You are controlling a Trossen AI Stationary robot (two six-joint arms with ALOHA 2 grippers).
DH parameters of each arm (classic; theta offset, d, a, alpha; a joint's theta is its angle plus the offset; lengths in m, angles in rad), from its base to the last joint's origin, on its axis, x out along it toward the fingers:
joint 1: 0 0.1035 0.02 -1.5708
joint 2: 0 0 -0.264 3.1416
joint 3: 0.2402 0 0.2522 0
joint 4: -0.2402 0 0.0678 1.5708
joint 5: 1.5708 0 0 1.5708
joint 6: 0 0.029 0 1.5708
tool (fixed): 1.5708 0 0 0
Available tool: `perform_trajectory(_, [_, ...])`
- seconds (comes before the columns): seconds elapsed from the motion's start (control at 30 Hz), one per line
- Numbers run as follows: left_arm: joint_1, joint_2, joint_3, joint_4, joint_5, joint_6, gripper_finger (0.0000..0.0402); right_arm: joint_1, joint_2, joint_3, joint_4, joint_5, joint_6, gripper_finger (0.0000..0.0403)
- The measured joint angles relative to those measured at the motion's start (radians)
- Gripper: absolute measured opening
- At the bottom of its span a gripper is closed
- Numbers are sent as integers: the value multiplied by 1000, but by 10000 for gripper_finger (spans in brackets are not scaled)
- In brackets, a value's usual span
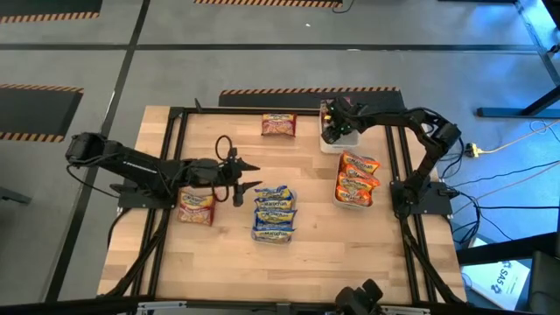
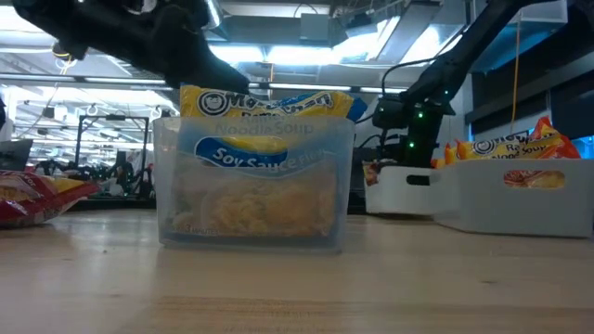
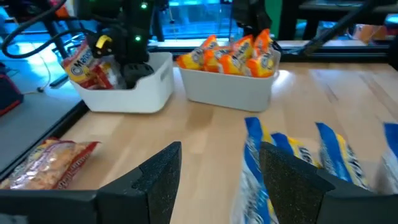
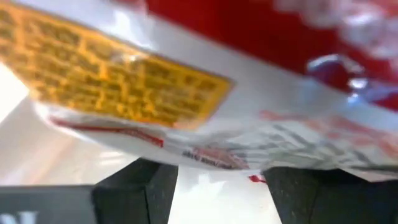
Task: Sort Maruchan noodles
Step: Put the bottom right red noodle pack into the white bin
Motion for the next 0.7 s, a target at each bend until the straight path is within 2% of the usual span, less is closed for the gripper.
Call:
perform_trajectory(0.23, [73,158,123,-24,23,1,232,79,-2,1,27,-22,-54,211])
perform_trajectory(0.43, [143,283,250,-126,24,-8,238,103,-20,1,3,-54,-101,211])
perform_trajectory(0.7, [174,306,276,-156,31,27,236,103,-126,1,-95,-86,-212,211])
